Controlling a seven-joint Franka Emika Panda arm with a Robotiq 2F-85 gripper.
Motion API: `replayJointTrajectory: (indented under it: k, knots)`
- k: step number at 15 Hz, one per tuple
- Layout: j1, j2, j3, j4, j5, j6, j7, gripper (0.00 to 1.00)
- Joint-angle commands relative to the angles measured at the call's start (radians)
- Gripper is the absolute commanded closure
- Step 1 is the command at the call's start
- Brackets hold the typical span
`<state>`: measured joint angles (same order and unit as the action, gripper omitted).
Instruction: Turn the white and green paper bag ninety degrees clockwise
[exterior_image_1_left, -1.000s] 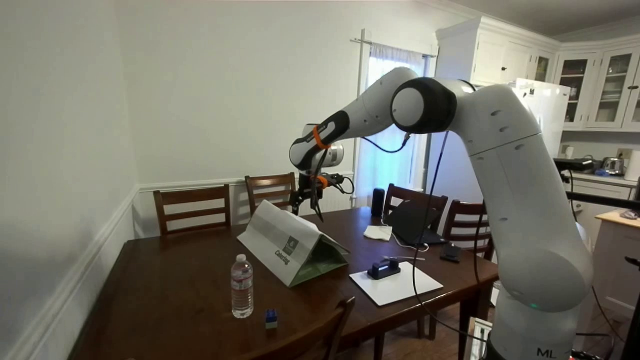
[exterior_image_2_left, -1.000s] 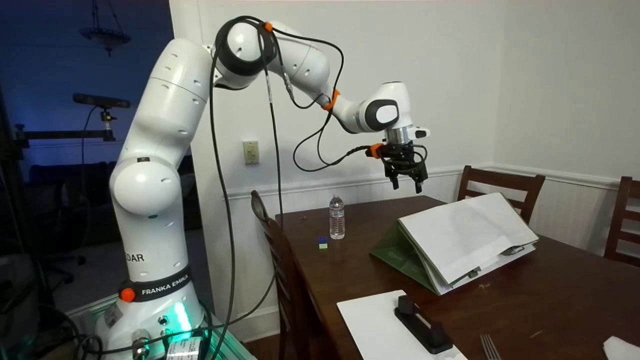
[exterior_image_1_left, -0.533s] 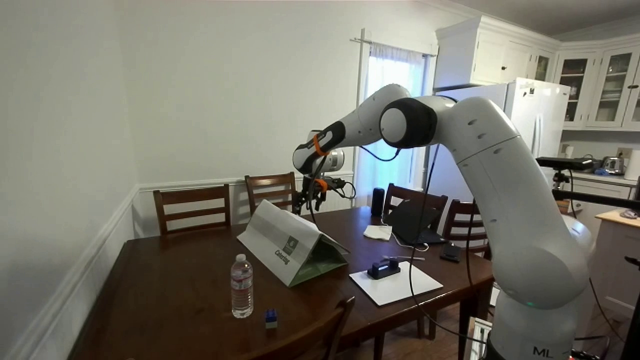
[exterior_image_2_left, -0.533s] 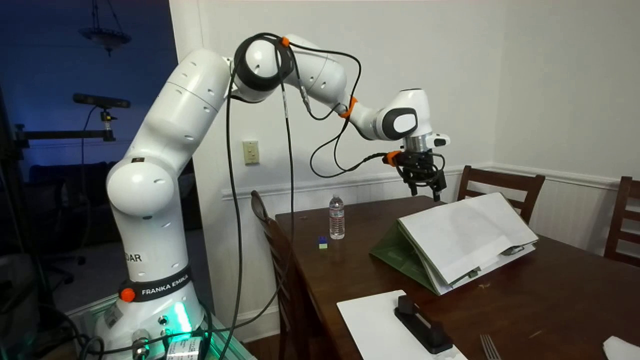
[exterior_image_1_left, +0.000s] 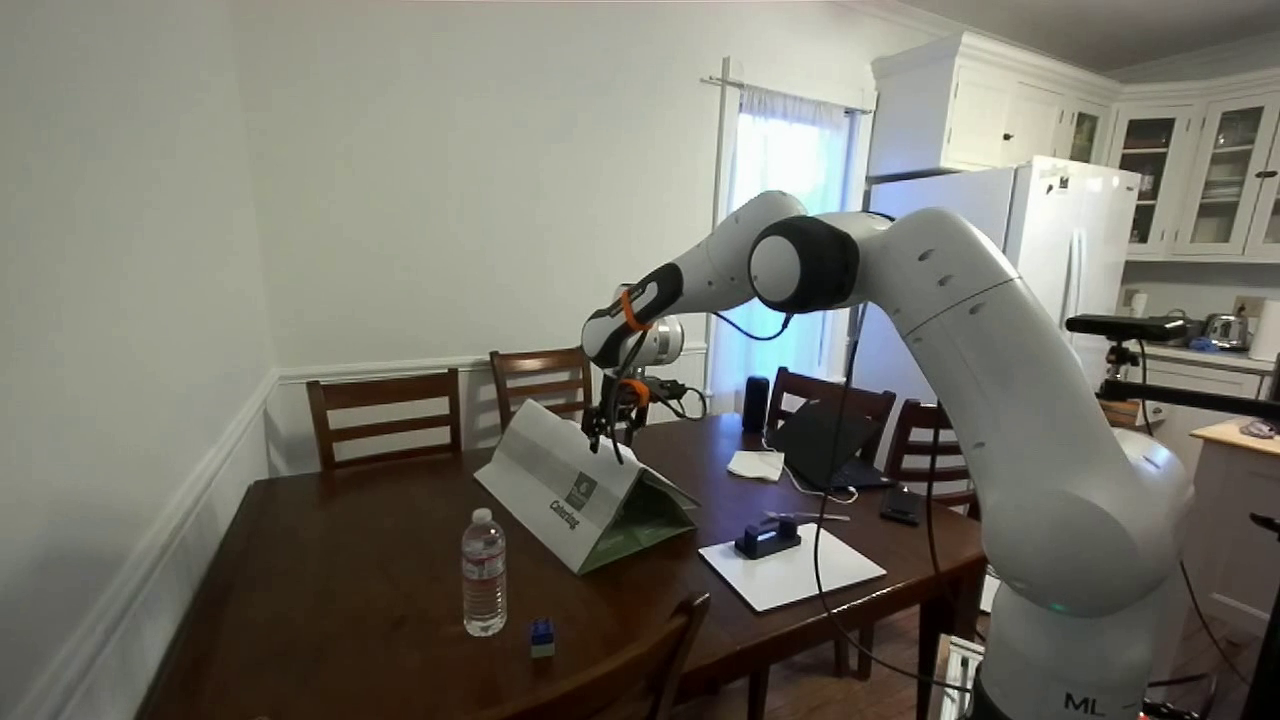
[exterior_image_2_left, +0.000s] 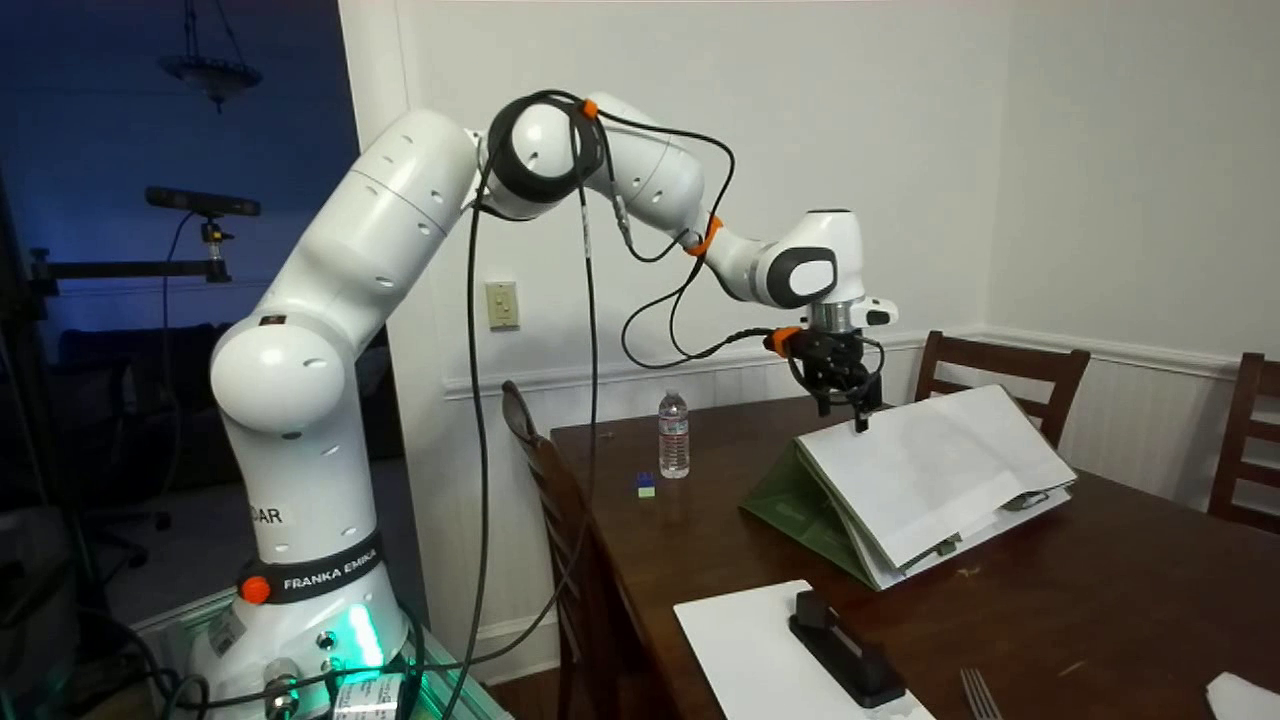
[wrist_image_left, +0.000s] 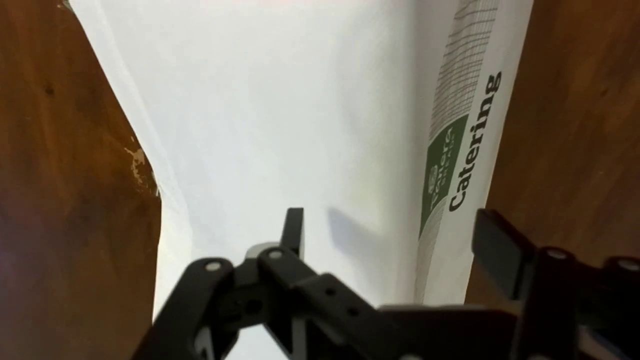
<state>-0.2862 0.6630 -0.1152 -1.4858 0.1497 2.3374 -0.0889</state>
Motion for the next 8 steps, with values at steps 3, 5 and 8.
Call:
replayJointTrajectory:
  k: [3, 5, 8]
  knots:
    - [-0.009, 0.027, 0.012, 0.011, 0.008, 0.022, 0.012, 0.59]
    - [0.009, 0.024, -0.003, 0.001, 0.0, 0.034, 0.059, 0.73]
    - [0.04, 0.022, -0.03, -0.015, -0.007, 0.065, 0.177, 0.91]
